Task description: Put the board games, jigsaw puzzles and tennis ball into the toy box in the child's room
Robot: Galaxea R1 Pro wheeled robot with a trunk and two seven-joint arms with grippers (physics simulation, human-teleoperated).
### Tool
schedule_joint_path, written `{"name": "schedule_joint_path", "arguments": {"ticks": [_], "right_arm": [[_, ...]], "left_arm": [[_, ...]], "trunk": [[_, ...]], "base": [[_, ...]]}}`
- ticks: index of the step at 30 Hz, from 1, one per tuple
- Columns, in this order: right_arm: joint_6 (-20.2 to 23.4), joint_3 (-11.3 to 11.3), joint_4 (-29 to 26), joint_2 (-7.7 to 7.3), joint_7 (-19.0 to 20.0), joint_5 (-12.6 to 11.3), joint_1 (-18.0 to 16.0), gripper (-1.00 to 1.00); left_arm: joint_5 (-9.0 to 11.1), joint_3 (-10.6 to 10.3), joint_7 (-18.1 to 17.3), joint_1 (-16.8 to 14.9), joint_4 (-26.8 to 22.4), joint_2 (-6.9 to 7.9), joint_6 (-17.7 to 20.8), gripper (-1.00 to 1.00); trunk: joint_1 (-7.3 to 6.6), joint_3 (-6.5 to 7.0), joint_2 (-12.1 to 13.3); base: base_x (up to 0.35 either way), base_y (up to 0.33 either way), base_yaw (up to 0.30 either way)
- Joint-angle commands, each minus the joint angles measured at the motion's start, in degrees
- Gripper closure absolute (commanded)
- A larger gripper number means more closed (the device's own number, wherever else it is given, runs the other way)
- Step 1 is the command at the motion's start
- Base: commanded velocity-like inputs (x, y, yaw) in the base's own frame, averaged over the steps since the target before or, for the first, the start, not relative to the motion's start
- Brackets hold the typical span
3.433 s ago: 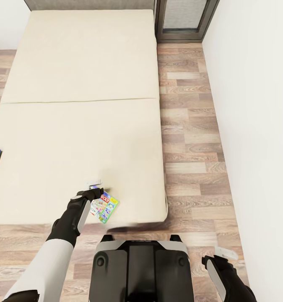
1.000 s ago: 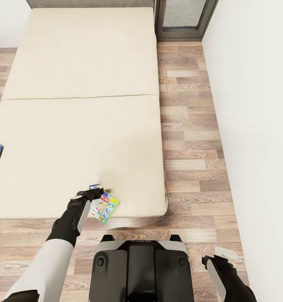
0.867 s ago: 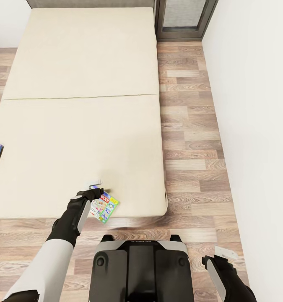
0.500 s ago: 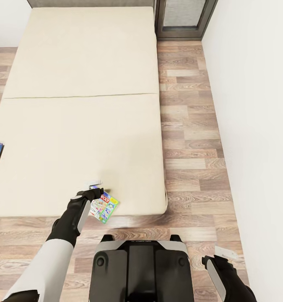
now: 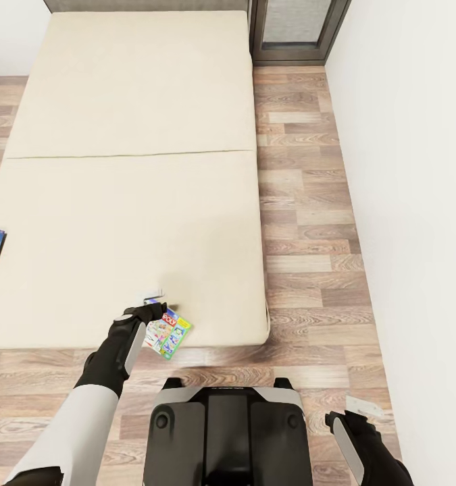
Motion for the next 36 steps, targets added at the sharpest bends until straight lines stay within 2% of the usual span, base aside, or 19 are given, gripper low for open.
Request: {"name": "schedule_joint_path", "arguments": {"ticks": [1,36], "right_arm": [[0.2,0.1,-0.1,-0.02,-0.4,-0.6,0.0,-1.0],[0.2,0.1,-0.1,-0.01,-0.4,-0.6,0.0,-1.0]], "left_arm": [[0.3,0.1,0.1,0.0,0.0,-0.05,0.3,-1.0],[0.3,0.2,0.1,0.0,-0.1,-0.05,0.3,-1.0]], "trunk": [[0.04,-0.06,-0.1],[0.04,-0.06,-0.1]], "base": [[0.0,0.0,0.0],[-0.02,0.0,0.0]]}}
